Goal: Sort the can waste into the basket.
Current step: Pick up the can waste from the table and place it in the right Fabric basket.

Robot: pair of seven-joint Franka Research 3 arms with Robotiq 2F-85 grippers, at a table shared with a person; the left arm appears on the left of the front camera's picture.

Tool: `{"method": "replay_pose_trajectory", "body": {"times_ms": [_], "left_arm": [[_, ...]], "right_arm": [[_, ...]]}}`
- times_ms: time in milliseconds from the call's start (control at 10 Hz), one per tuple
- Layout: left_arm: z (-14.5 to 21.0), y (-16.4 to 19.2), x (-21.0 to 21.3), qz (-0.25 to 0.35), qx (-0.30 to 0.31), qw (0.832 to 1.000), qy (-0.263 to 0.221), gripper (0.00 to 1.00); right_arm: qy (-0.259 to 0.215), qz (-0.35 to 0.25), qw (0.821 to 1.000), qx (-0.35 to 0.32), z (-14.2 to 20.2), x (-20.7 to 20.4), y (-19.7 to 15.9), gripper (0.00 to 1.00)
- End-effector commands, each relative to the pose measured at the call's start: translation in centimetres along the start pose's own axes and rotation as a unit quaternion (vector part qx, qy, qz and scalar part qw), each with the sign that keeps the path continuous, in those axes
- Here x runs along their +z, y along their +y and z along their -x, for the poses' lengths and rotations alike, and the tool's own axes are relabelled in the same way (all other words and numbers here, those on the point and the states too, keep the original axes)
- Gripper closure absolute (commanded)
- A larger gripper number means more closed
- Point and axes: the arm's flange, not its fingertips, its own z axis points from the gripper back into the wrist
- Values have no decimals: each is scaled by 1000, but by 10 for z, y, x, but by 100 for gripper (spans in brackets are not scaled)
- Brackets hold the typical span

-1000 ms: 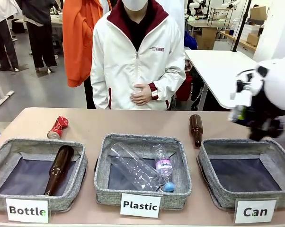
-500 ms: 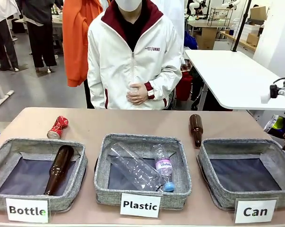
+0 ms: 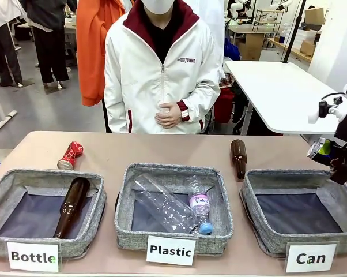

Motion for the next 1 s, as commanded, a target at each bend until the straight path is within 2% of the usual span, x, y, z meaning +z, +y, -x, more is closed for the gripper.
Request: {"method": "replay_pose_trajectory", "body": {"times_ms": [0, 100, 300, 400, 600, 800, 900], "left_arm": [[3, 0, 1, 0, 5, 1000, 5, 0], [3, 0, 1, 0, 5, 1000, 5, 0], [3, 0, 1, 0, 5, 1000, 5, 0], [3, 0, 1, 0, 5, 1000, 5, 0], [3, 0, 1, 0, 5, 1000, 5, 0], [3, 0, 1, 0, 5, 1000, 5, 0], [3, 0, 1, 0, 5, 1000, 5, 0]], "right_arm": [[-3, 14, 1000, 8, 10, -18, 13, 40], [-4, 20, 1000, 10, 9, -17, 13, 0], [-7, 14, 1000, 12, 7, -21, 9, 0], [-8, 16, 1000, 9, 6, -20, 7, 17], [-7, 21, 1000, 2, 4, -21, 5, 0], [-11, 20, 999, -33, 0, -22, 2, 0], [-42, 3, 994, -98, 0, -17, 1, 0]]}}
